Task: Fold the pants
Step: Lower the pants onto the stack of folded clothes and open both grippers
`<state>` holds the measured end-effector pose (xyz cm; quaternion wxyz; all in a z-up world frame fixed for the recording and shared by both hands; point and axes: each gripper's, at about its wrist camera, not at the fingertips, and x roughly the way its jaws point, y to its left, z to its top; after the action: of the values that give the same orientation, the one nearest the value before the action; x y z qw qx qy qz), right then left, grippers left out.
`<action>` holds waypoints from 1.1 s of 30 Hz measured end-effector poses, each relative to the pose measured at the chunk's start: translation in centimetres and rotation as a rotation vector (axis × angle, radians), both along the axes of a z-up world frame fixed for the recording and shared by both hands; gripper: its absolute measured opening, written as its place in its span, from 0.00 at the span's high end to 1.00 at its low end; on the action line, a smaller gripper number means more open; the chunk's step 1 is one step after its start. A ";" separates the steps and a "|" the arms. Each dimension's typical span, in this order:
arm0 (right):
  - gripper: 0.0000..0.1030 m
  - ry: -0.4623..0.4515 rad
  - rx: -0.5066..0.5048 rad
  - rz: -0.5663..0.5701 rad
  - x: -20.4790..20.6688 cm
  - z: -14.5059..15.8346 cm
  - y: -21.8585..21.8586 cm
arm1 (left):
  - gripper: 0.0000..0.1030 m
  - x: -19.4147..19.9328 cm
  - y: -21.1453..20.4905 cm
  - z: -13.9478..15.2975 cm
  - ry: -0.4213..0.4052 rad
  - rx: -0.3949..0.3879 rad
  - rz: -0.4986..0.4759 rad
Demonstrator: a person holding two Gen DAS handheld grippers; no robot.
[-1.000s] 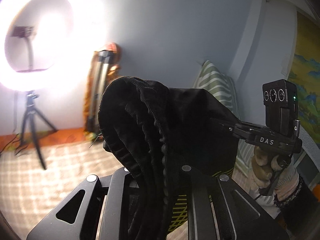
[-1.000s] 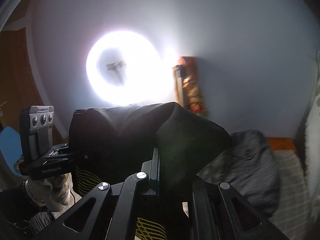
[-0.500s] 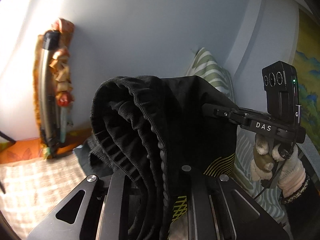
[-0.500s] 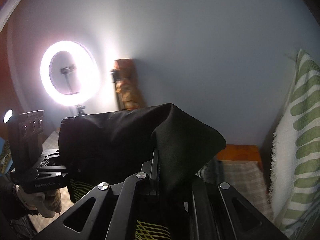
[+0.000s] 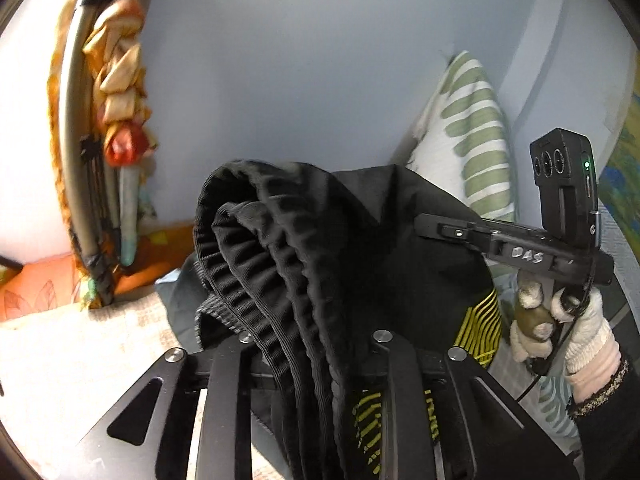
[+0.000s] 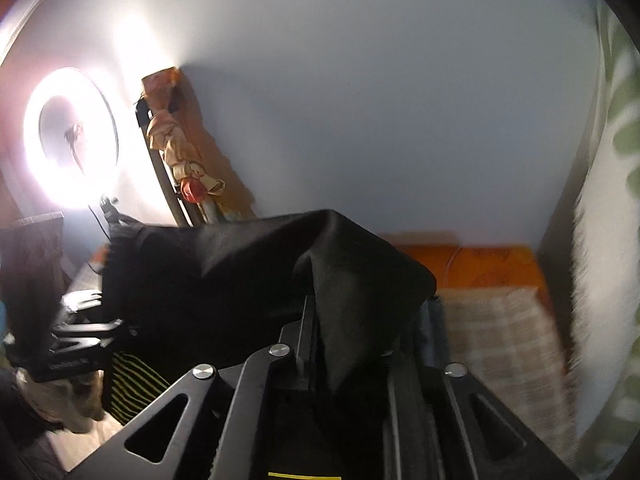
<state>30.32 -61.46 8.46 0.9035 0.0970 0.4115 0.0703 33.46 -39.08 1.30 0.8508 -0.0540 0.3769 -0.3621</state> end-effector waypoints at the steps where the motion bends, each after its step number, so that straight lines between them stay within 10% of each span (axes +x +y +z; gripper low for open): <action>1: 0.70 0.003 0.035 -0.002 0.0 -0.2 -0.5 | 0.72 0.1 0.2 -0.2 0.012 0.005 0.002; 4: 0.59 -0.017 0.113 -0.048 -0.1 -0.1 -2.0 | 0.49 0.2 1.0 -0.5 0.016 0.030 0.041; 14: 0.66 -0.030 0.302 -0.180 2.1 -1.5 -4.9 | 0.49 1.0 3.6 -0.9 -0.013 0.066 0.103; 18: 0.91 -0.092 0.111 -0.123 1.9 -0.5 -2.2 | 0.49 1.7 3.1 -1.9 -0.008 0.094 0.129; 25: 0.91 -0.004 -0.153 -0.142 3.3 -2.8 -0.8 | 0.41 2.9 3.6 -3.9 0.046 0.149 0.199; 29: 0.59 0.029 -0.162 -0.198 3.6 -3.3 -1.2 | 0.39 2.3 3.8 -3.6 0.027 0.165 0.199; 33: 0.52 0.020 -0.144 -0.247 2.2 -2.6 -2.2 | 0.38 1.9 4.3 -3.1 0.025 0.174 0.205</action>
<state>32.56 -63.66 5.89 0.9058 0.0823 0.4093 -0.0722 35.34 -34.73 -1.85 0.8802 -0.0227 0.4097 -0.2386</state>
